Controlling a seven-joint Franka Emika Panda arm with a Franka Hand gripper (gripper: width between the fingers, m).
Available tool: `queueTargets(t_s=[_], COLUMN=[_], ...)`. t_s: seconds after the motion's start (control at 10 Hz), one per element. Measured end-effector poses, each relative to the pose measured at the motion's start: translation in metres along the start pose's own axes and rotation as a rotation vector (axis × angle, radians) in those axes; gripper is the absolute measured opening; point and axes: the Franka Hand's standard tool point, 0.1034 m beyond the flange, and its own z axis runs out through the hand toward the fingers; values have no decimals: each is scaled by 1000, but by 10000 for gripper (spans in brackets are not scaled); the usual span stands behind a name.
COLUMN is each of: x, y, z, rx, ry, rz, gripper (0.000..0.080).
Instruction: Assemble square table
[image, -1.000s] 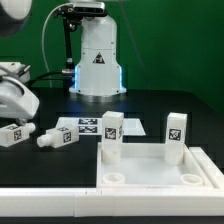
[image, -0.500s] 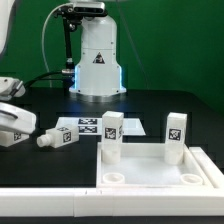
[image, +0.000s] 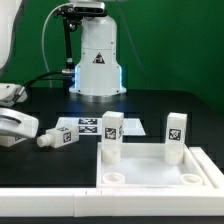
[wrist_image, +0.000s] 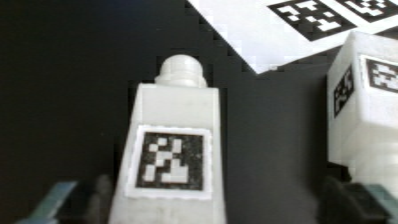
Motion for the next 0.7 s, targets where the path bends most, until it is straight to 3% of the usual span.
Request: queueTargets(t_s=[0.2, 0.4, 0.5, 0.7], x=[0, 0, -5, -32], y=[0, -1, -11, -45], z=[0, -1, -13, -49], rx=[0, -2, -16, -41], ry=[-1, 1, 29, 110], rz=[0, -3, -43, -122], gripper=[284, 284, 284, 284])
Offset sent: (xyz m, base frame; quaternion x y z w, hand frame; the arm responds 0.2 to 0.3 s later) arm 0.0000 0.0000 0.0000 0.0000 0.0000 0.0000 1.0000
